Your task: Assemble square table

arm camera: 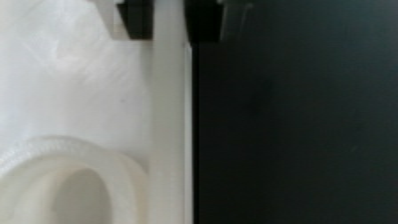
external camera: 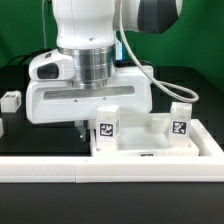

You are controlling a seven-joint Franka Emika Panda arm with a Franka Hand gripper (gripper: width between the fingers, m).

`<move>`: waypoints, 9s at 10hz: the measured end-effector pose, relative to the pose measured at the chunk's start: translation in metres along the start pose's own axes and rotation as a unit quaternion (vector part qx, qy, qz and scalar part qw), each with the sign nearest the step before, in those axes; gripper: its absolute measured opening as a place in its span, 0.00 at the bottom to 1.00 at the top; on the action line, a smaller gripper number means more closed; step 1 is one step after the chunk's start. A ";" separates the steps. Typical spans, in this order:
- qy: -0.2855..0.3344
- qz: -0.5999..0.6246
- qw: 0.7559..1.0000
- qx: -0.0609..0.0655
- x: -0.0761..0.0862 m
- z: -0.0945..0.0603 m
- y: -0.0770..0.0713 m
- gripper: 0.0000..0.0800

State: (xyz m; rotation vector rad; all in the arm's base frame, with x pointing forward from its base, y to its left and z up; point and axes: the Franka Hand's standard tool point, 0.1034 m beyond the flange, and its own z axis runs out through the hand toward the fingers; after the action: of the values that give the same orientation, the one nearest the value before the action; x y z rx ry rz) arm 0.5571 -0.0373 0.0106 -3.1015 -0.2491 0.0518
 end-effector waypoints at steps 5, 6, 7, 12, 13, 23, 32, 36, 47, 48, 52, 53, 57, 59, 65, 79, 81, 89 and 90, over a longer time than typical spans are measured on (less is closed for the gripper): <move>-0.004 -0.177 0.984 -0.017 0.007 -0.002 0.000 0.07; 0.002 -0.270 0.963 -0.025 0.016 -0.005 -0.004 0.07; -0.001 -0.360 0.932 -0.032 0.020 -0.006 -0.005 0.07; -0.015 -0.519 0.854 -0.042 0.020 -0.005 -0.002 0.07; -0.011 -0.571 0.820 -0.038 0.031 -0.008 -0.011 0.07; -0.034 -0.875 0.482 0.022 0.054 -0.019 -0.063 0.07; -0.020 -0.976 0.137 0.166 0.040 -0.012 -0.122 0.08; -0.020 -0.975 0.146 0.167 0.038 -0.007 -0.118 0.08; -0.057 -0.944 0.152 0.286 0.035 -0.001 -0.149 0.08; -0.062 -0.943 0.154 0.289 0.034 -0.003 -0.144 0.37; -0.075 -0.939 0.158 0.296 0.030 -0.008 -0.130 0.80; -0.075 -0.939 0.158 0.297 0.030 -0.008 -0.130 0.80; -0.074 -0.939 0.159 0.297 0.030 -0.008 -0.129 0.81; -0.073 -0.939 0.165 0.293 0.033 -0.012 -0.130 0.81; -0.104 -0.944 0.251 0.185 0.019 -0.131 -0.018 0.81; -0.128 -0.567 0.809 0.086 -0.067 -0.134 0.069 0.81; -0.133 -0.487 0.860 0.071 -0.068 -0.130 0.071 0.81; -0.127 -0.106 0.986 0.021 -0.099 -0.076 0.056 0.81; -0.129 -0.062 0.989 0.024 -0.102 -0.074 0.057 0.81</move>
Offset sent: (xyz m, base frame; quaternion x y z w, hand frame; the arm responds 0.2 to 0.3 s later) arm 0.0000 0.0000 0.0000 0.0000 0.0000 -0.1938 0.9810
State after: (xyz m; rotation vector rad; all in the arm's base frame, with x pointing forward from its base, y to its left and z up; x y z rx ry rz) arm 0.4685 -0.1122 0.0862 -3.0183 -0.4387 0.4503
